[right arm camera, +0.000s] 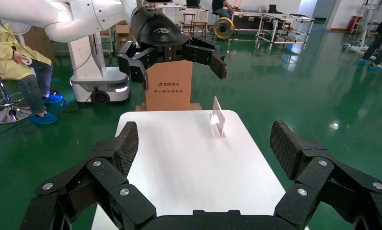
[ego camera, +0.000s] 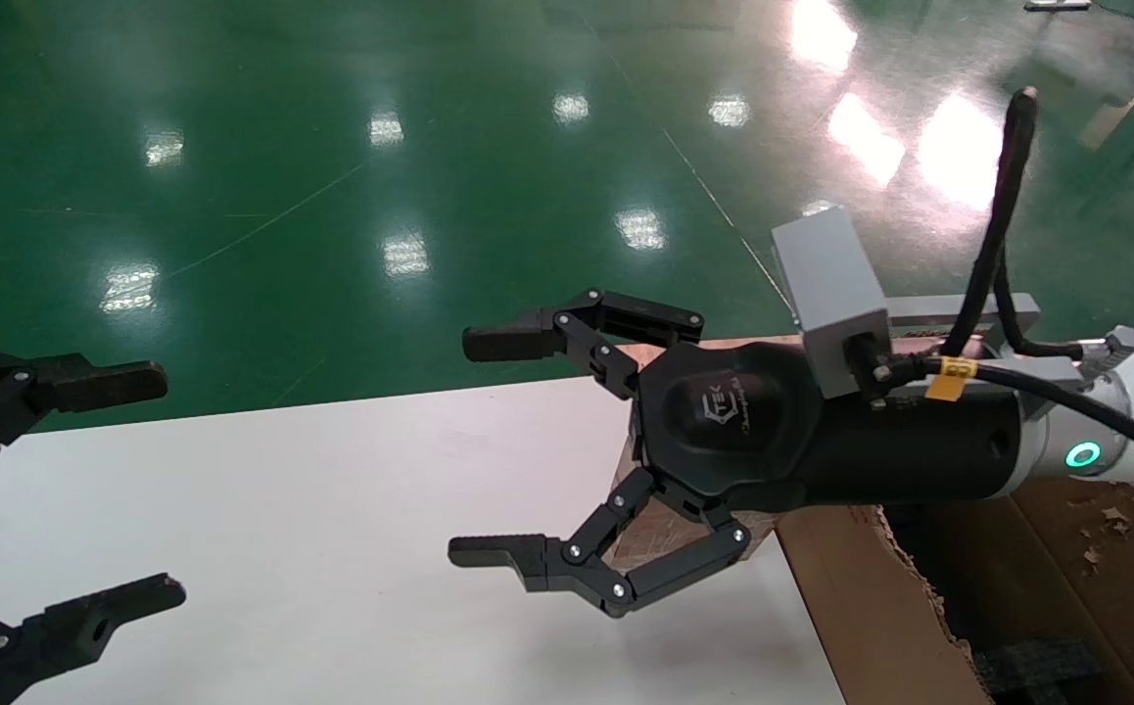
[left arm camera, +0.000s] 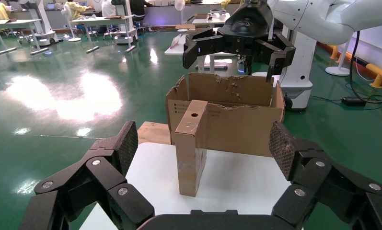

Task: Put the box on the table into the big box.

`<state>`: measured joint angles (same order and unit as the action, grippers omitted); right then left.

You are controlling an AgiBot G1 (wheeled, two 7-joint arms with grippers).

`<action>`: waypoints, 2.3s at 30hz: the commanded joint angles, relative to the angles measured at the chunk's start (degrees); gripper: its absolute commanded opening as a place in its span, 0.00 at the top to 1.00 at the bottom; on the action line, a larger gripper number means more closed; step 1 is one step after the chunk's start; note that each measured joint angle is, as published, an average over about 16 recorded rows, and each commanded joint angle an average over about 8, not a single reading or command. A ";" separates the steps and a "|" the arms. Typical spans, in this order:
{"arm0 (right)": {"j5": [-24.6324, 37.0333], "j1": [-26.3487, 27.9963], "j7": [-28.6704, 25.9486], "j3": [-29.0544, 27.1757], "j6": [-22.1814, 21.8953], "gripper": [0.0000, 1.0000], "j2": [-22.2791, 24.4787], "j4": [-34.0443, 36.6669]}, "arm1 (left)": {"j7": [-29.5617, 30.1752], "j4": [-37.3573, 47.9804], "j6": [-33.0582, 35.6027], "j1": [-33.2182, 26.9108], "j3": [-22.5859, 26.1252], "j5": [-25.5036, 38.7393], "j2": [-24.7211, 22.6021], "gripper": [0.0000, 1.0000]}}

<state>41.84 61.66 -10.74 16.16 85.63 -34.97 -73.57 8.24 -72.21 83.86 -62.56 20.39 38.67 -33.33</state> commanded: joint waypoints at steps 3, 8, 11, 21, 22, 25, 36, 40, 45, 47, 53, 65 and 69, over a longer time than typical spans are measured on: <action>0.00 0.00 0.00 0.00 0.00 0.00 0.00 0.00 | 0.00 0.00 0.00 0.00 0.00 0.00 0.00 0.00; 0.00 0.00 0.00 0.00 0.00 0.00 0.00 0.00 | 0.00 0.00 0.00 0.00 0.00 0.00 0.00 0.00; 0.00 -0.01 0.00 -0.02 0.01 0.00 -0.01 0.00 | 0.00 0.00 0.00 0.00 0.00 0.00 0.00 0.00; 2.71 1.12 -0.35 0.71 1.27 0.00 2.16 0.66 | 0.00 0.01 0.00 0.00 0.00 0.00 0.00 0.00; 3.58 1.56 -0.44 0.98 1.74 0.00 2.77 0.96 | 0.00 0.01 0.00 -0.01 0.00 0.00 0.00 0.00; 6.26 3.15 -0.38 2.06 3.32 0.00 4.52 2.40 | 0.00 0.01 0.00 -0.01 0.01 0.00 0.00 0.00; 14.74 11.34 4.82 10.43 5.29 0.00 10.06 11.14 | -0.01 0.01 0.00 -0.01 0.01 -0.01 0.00 0.00; 17.87 14.90 7.05 13.19 5.09 0.00 10.21 14.81 | -0.01 0.01 0.00 -0.01 0.01 -0.01 0.00 0.00; 20.02 18.33 9.29 16.59 5.29 0.00 9.10 18.61 | -0.01 0.01 0.00 -0.01 0.02 -0.01 0.00 0.00; 20.36 19.54 10.07 18.11 5.39 0.00 8.52 20.03 | -0.01 0.01 0.00 -0.01 0.02 -0.01 0.00 0.00; 22.38 23.83 12.53 23.29 5.52 0.00 6.70 24.09 | -0.01 0.01 0.00 -0.01 0.02 -0.01 0.00 0.00; 26.95 32.89 17.90 34.50 5.71 0.00 1.92 34.27 | -0.01 0.01 0.00 -0.01 0.03 -0.02 0.01 0.00; 26.50 34.45 19.41 37.96 5.81 0.00 0.91 37.10 | -0.02 0.01 0.00 -0.01 0.03 -0.02 0.01 0.00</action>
<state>68.06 95.91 8.58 54.02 91.41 -33.77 -36.82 8.22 -72.20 83.85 -62.58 20.41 38.65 -33.32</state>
